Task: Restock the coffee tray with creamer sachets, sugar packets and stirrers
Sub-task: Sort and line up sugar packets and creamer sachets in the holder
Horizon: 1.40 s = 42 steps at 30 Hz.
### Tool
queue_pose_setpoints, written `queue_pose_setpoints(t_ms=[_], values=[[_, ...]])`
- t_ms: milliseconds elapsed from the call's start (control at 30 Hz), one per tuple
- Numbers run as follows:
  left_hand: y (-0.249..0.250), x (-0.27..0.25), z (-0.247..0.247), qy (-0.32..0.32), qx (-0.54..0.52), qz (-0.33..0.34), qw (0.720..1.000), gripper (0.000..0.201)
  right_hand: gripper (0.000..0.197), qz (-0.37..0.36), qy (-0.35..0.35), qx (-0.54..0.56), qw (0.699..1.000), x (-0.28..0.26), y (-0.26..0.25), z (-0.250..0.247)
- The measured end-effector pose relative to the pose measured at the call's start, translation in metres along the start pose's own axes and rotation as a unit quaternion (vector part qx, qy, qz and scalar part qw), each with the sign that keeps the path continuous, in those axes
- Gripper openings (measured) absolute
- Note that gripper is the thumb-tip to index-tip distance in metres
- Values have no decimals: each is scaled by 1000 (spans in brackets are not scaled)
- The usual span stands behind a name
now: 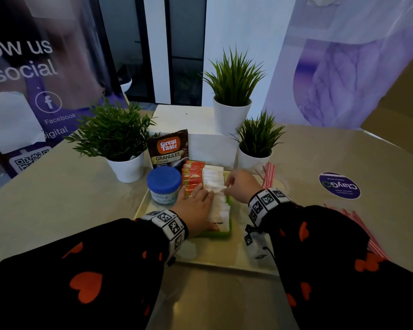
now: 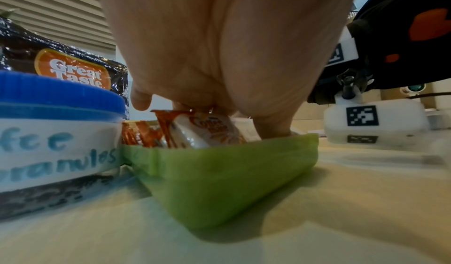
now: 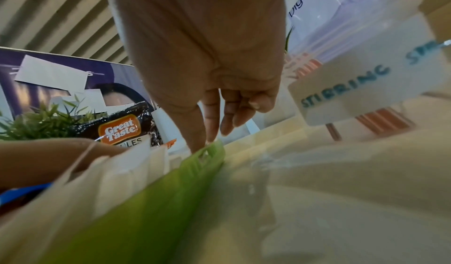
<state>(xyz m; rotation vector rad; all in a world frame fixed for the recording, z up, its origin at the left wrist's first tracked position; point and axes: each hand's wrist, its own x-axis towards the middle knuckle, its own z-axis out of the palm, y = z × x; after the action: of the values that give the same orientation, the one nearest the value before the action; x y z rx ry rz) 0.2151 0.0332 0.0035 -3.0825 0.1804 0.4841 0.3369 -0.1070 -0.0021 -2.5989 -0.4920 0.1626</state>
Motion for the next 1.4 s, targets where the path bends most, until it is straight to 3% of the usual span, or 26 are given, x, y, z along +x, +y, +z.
queue_pose_setpoints(t_ms=[167, 333, 433, 600, 800, 967, 1067, 1133, 1267, 1400], values=[[2, -1, 0, 4, -2, -1, 1000, 98, 26, -40, -35, -31, 998, 7, -5, -3], [2, -1, 0, 0, -6, 0, 1000, 98, 19, -160, -20, -148, 976, 14, -16, -7], [2, -1, 2, 6, -1, -2, 1000, 99, 19, -146, -39, -152, 977, 18, -12, -8], [-3, -2, 5, 7, -13, -13, 1000, 101, 20, -104, 45, 14, 993, 5, -1, -8], [-6, -1, 10, -7, 4, -26, 1000, 99, 14, -65, -64, 12, 996, -15, 7, -2], [-6, -2, 10, 4, 16, -28, 999, 102, 15, -46, -18, 69, 996, -14, 6, 1], [-7, -4, 12, 17, 17, -34, 999, 104, 22, -60, -95, 37, 993, -17, 3, -6], [-6, -5, 12, 19, 10, -39, 999, 106, 16, -68, -126, 11, 990, -20, 1, -7], [-7, -8, 10, 21, -6, -37, 999, 101, 6, -83, -77, -6, 993, -18, 4, -7], [-6, -11, 6, 26, -5, 14, 1000, 84, 9, -144, -70, -39, 986, -21, 3, -7]])
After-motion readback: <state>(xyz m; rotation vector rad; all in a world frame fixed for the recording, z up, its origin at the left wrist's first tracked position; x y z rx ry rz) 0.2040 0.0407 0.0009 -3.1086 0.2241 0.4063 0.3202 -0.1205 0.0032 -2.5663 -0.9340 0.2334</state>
